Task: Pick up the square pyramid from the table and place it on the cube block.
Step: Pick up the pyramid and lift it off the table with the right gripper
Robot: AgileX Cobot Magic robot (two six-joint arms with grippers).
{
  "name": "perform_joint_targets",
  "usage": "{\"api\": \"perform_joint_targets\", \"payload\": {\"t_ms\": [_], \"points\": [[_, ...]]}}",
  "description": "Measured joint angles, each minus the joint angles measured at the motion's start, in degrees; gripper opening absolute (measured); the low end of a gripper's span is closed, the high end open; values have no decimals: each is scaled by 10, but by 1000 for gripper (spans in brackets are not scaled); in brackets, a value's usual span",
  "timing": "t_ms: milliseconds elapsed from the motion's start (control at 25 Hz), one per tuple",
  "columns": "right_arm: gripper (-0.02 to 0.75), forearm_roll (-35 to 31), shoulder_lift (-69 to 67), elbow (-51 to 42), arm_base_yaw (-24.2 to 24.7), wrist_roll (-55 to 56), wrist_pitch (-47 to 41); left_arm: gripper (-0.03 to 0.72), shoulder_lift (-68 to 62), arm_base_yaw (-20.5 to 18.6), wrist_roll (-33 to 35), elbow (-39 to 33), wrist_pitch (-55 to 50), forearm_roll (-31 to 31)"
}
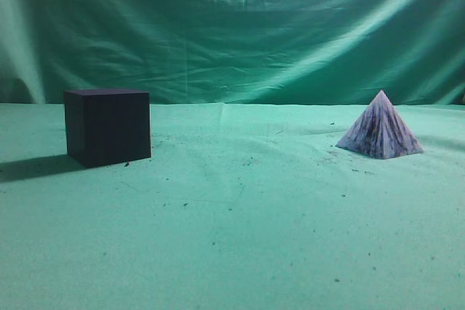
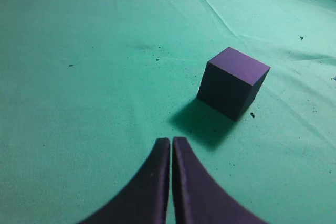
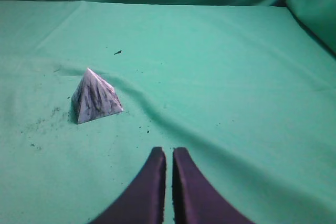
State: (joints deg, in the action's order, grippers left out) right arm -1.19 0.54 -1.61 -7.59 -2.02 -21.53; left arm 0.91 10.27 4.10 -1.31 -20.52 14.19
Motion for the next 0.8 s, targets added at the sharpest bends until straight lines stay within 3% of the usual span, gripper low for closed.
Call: {"api": "perform_joint_targets", "payload": {"t_ms": [240, 520, 640, 800], "points": [[0, -1, 0, 0, 0, 1, 17, 0, 0, 0, 0, 0, 0, 0], [0, -91, 0, 2, 0, 17, 270, 0, 0, 0, 0, 0, 0, 0], [0, -98, -4, 58, 0, 7, 226, 0, 0, 0, 0, 0, 0, 0], [0, -98, -99, 202, 0, -11, 50, 0, 0, 0, 0, 0, 0, 0]]}}
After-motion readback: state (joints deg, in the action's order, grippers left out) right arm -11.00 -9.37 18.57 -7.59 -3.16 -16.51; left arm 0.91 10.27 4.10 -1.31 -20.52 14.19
